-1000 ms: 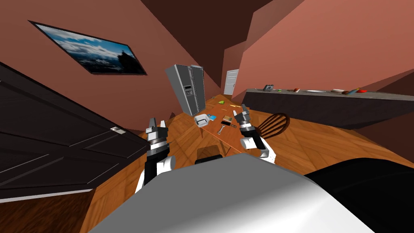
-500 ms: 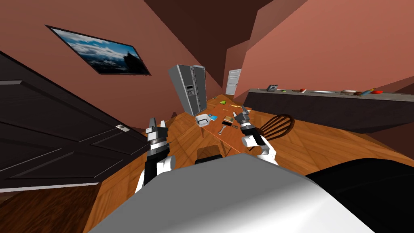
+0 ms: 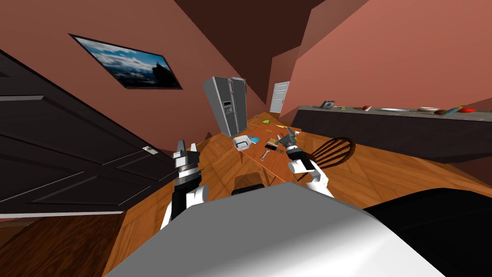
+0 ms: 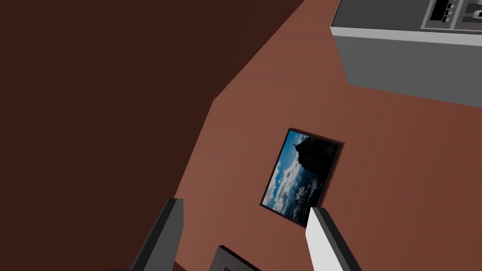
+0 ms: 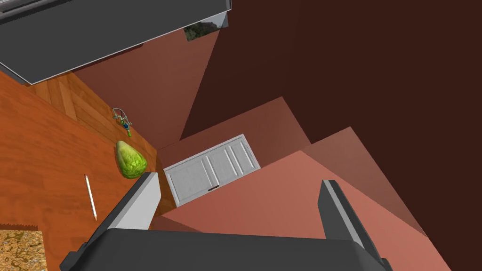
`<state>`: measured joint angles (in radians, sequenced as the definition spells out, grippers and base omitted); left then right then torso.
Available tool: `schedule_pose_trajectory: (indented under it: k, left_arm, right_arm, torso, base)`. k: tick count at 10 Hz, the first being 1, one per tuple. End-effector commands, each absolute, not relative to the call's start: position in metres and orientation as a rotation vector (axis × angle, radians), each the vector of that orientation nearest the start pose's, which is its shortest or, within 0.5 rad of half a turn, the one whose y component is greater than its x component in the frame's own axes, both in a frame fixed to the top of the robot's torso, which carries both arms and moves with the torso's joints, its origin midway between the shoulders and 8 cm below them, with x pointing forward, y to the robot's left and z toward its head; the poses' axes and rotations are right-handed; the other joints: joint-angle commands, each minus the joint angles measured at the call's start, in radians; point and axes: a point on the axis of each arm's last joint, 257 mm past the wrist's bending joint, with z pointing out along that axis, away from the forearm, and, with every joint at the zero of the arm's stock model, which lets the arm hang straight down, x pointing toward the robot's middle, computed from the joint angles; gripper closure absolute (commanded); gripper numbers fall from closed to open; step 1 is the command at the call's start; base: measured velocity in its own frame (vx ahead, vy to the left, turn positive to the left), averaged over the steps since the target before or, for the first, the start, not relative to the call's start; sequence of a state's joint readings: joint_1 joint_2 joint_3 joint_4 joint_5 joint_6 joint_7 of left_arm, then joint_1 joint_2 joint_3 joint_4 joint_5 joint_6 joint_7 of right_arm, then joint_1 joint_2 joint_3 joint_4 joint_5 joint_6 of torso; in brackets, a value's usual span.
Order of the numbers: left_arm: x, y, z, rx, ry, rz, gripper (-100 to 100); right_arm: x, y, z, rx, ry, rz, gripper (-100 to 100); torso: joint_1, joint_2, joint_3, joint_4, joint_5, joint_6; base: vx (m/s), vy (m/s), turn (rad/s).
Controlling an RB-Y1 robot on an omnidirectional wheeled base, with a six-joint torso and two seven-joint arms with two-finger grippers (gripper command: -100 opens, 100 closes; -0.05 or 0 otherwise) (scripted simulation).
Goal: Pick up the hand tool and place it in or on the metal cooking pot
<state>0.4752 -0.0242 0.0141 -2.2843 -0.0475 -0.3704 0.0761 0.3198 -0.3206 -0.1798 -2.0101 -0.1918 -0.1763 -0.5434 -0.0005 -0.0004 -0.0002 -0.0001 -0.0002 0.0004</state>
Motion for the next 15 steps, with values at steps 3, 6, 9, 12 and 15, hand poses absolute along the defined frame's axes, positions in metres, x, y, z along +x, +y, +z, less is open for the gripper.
schedule_pose_trajectory:
  k: [3, 6, 9, 12, 15]
  left_arm:
    - [0.365, 0.284, 0.009, -0.762, 0.663, -1.309, 0]
    - [0.365, 0.284, 0.009, -0.762, 0.663, -1.309, 0]
    - [0.365, 0.284, 0.009, -0.762, 0.663, -1.309, 0]
    - [0.365, 0.284, 0.009, -0.762, 0.663, -1.309, 0]
    - [0.365, 0.284, 0.009, -0.762, 0.663, -1.309, 0]
  right_arm:
    - [0.446, -0.394, -0.095, 1.305, 0.709, 1.596, -100]
    - [0.453, -0.413, -0.116, 1.429, 0.667, 1.607, -100]
    - [0.458, -0.433, -0.138, 1.556, 0.611, 1.613, -100]
    - [0.462, -0.452, -0.16, 1.682, 0.543, 1.611, -100]
    - [0.463, -0.471, -0.182, 1.806, 0.461, 1.603, -100]
  torso:
    - [0.0, 0.0, 0.0, 0.0, 0.0, 0.0]
    - [0.0, 0.0, 0.0, 0.0, 0.0, 0.0]
    - [0.0, 0.0, 0.0, 0.0, 0.0, 0.0]
    - [0.0, -0.001, 0.0, 0.0, 0.0, 0.0]
    - [0.0, -0.001, 0.0, 0.0, 0.0, 0.0]
  base:
    - [0.003, -0.007, 0.063]
    - [0.004, -0.006, 0.061]
    - [0.005, -0.005, 0.063]
    - [0.007, -0.007, 0.066]
    - [0.008, -0.004, 0.066]
